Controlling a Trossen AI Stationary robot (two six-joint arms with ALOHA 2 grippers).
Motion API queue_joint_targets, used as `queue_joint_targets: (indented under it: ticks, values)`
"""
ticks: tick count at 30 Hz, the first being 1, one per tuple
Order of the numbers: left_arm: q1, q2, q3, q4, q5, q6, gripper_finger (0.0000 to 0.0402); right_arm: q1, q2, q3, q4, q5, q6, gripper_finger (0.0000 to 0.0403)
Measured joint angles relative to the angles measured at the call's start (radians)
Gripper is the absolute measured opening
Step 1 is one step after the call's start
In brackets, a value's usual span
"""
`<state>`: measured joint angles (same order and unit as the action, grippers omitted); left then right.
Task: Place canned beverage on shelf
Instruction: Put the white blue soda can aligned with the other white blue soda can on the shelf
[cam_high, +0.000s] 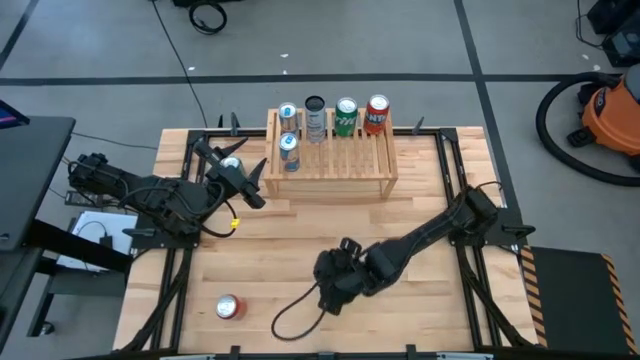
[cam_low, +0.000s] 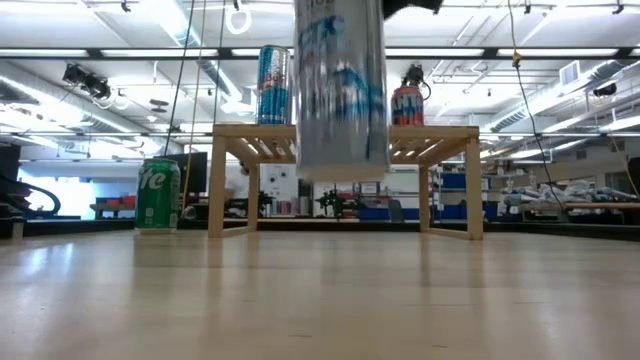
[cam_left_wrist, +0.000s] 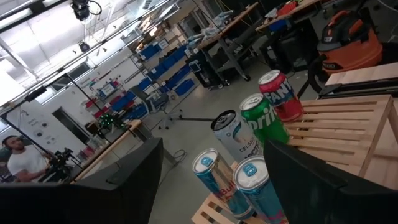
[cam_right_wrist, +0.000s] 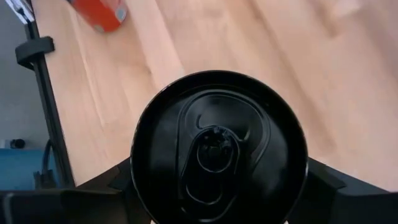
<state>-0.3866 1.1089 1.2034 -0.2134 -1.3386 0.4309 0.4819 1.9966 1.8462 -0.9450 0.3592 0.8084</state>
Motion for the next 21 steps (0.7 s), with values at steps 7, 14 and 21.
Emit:
queue_joint_targets:
  ticks: [7, 14, 21]
  values:
    - [-0.004, -0.027, 0.000, 0.001, 0.000, 0.000, 0.0282, -0.108, -0.140, 0.001, -0.043, -0.011, -0.203, 0.0267]
    - [-0.005, -0.073, 0.000, 0.001, 0.000, -0.026, 0.0282, -0.268, -0.271, 0.002, -0.045, -0.072, -0.426, 0.0267]
    - [-0.005, -0.096, 0.000, -0.003, 0.000, -0.026, 0.0282, -0.426, -0.332, 0.002, -0.047, -0.179, -0.627, 0.0267]
